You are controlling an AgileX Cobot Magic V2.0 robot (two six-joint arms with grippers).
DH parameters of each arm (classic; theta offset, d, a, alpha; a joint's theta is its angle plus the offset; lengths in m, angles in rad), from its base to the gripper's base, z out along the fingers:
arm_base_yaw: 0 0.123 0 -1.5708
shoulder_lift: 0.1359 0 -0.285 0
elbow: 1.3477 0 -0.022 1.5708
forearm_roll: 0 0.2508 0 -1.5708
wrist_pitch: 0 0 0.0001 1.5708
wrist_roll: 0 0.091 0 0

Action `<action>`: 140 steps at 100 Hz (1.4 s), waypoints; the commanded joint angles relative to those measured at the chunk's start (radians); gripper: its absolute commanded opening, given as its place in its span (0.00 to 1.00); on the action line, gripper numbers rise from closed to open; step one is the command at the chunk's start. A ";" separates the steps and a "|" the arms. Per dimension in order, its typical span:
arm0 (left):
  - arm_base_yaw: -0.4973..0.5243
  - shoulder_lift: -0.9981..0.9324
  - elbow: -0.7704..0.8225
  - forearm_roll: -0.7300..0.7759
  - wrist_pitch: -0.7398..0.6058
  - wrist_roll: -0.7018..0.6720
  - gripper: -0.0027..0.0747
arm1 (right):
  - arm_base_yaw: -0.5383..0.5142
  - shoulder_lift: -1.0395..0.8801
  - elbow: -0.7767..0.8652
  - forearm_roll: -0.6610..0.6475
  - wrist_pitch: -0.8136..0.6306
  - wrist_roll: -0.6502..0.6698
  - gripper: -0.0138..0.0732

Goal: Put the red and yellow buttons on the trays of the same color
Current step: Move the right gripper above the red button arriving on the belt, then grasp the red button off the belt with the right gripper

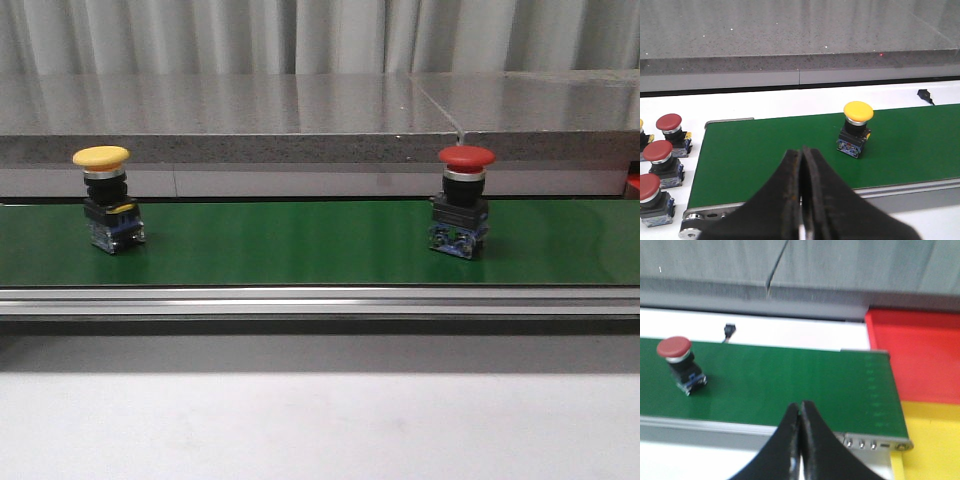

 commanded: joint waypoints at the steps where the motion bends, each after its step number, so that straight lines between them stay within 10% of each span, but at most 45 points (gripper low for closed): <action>1: -0.008 0.005 -0.026 -0.016 -0.071 -0.007 0.01 | -0.005 0.114 -0.113 0.008 0.022 -0.006 0.08; 44: -0.008 0.005 -0.026 -0.016 -0.071 -0.007 0.01 | -0.005 0.403 -0.242 0.041 0.020 -0.006 0.12; 76: -0.008 0.005 -0.026 -0.016 -0.071 -0.007 0.01 | -0.005 0.423 -0.241 0.153 0.002 -0.006 0.93; 140: -0.008 0.005 -0.026 -0.016 -0.069 -0.007 0.01 | 0.072 0.827 -0.400 0.155 -0.013 -0.141 0.88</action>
